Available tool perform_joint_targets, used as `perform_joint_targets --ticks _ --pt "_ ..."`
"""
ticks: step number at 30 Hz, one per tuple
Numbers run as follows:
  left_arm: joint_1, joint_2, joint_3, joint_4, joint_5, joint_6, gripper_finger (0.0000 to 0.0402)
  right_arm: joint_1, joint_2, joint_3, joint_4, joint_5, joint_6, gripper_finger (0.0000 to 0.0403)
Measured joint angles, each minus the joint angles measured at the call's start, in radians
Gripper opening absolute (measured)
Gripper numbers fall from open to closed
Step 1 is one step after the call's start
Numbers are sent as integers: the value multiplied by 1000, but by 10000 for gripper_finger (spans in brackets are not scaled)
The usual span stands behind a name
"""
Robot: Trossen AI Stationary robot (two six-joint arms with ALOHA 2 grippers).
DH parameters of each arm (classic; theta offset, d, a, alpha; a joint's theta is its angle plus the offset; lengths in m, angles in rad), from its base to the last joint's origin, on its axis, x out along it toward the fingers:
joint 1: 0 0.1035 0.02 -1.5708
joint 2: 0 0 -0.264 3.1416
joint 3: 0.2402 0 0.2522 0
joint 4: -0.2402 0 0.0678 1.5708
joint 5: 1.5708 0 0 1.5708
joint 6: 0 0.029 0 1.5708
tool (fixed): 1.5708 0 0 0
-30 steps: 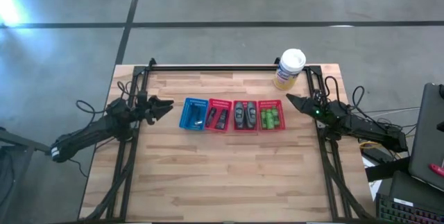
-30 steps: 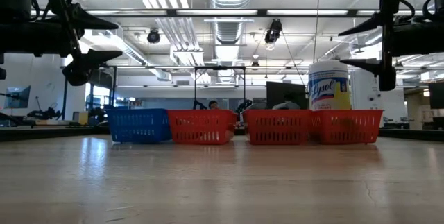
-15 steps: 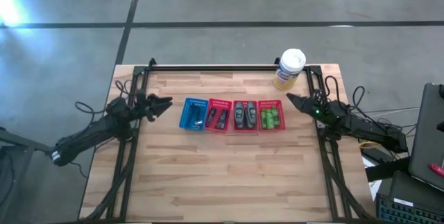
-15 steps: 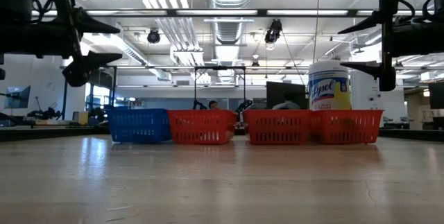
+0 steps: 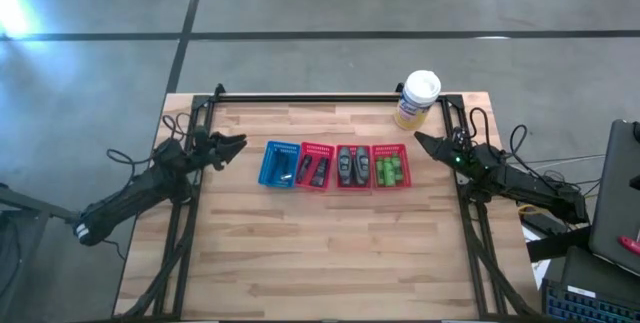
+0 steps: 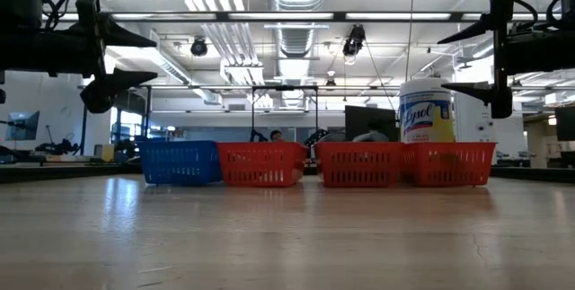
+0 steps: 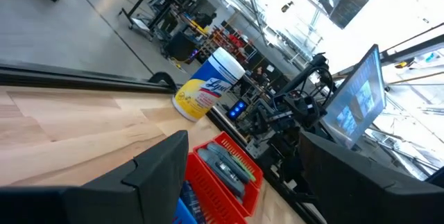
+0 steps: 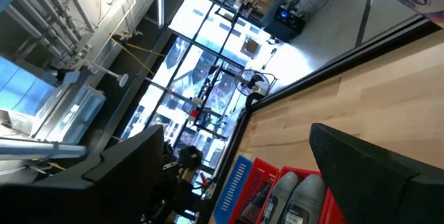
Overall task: Pick & Place Travel size toiletries
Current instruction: Return to Home Position
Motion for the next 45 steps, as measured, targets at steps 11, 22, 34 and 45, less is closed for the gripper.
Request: perform_joint_targets --ticks 11,22,34,45 --pt "-1 0 0 0 0 0 280 1 -1 0 0 0 -2 329" --pt "-179 0 0 0 0 0 280 1 -1 0 0 0 0 301" --pt "-414 0 0 0 1 0 280 2 -1 0 0 0 0 270" --pt "-445 0 0 0 1 0 280 81 -1 0 0 0 -3 241"
